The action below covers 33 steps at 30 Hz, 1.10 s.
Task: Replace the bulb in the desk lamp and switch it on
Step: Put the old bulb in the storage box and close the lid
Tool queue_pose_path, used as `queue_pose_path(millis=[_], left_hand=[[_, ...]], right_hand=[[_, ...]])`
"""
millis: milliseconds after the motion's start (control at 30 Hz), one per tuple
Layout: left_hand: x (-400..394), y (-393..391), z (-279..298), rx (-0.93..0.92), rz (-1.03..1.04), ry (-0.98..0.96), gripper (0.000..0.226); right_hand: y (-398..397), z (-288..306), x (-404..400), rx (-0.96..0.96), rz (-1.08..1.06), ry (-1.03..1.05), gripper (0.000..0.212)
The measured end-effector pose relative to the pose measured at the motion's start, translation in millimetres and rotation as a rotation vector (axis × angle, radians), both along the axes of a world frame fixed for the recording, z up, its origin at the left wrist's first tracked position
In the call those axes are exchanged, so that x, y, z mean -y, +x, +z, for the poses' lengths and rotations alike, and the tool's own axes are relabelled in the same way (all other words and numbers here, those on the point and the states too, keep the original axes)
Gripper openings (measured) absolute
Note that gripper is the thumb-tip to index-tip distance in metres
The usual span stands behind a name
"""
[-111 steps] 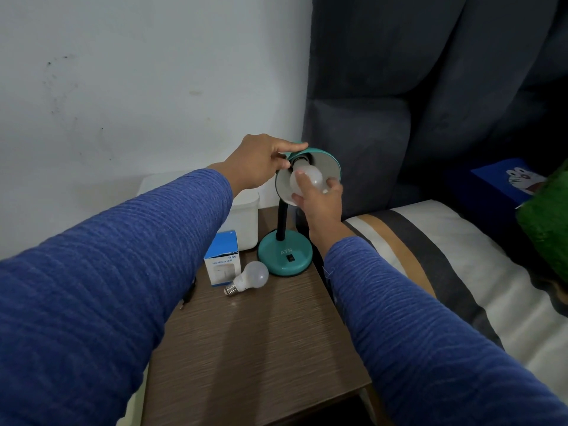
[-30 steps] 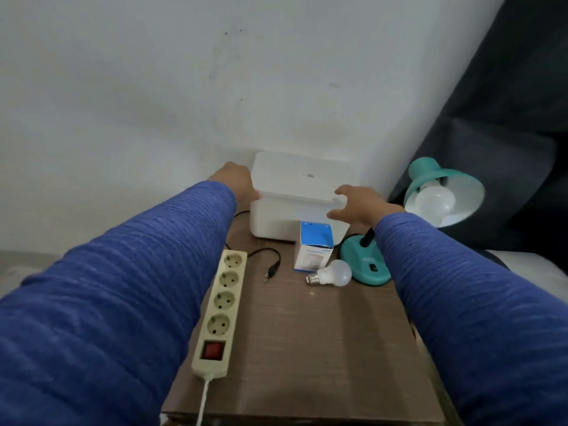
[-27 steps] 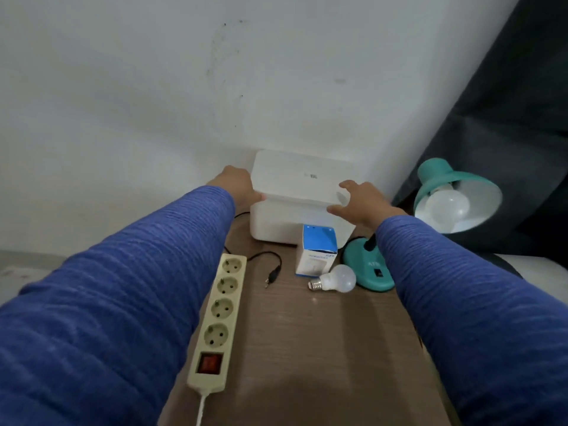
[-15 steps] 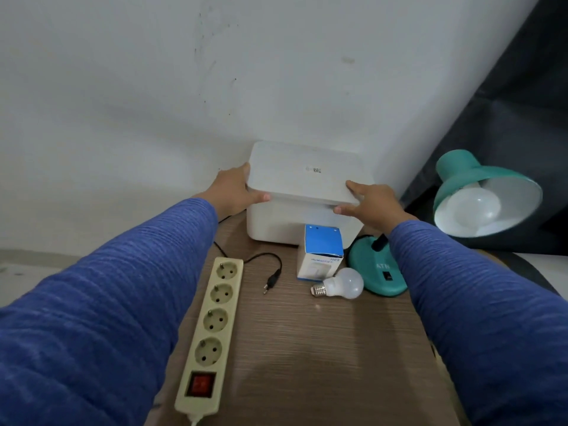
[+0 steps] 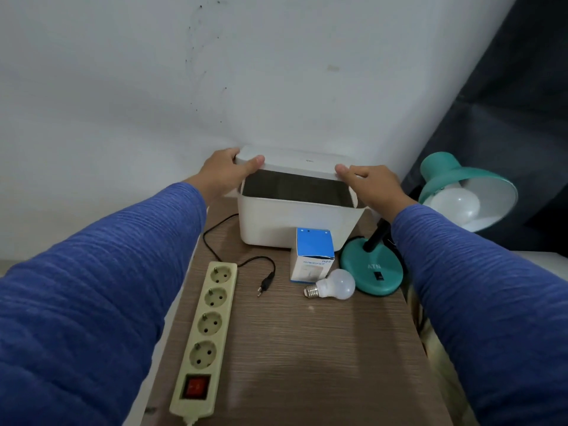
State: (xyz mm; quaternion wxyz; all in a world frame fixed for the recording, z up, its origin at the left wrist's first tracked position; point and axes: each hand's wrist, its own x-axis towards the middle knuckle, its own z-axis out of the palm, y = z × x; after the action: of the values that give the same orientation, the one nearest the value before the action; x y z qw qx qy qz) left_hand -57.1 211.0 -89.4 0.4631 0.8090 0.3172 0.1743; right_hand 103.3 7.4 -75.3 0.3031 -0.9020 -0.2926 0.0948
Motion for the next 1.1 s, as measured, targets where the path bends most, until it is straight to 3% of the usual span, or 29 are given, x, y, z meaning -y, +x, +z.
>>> queue_pose_path(millis=[167,367,533,800,1100], left_hand=[[1,-6,10,-0.027,0.021,0.054,0.078],[11,-37,26,0.016,-0.007,0.132,0.053],[42,-83,24,-0.020,-0.006,0.191,0.052],[120,-158,-11,-0.119,-0.007,0.290,0.057],[201,-206,-81,-0.302,-0.018,0.198,0.073]], right_hand=[[-8,13,-1,0.058,-0.022,0.066,0.057],[-34,23,10,0.077,-0.041,0.077,0.060],[-80,9,38,0.018,-0.053,0.064,0.066],[-167,-43,116,-0.055,-0.097,0.085,0.063],[-221,-92,197,-0.100,-0.148,-0.046,0.065]])
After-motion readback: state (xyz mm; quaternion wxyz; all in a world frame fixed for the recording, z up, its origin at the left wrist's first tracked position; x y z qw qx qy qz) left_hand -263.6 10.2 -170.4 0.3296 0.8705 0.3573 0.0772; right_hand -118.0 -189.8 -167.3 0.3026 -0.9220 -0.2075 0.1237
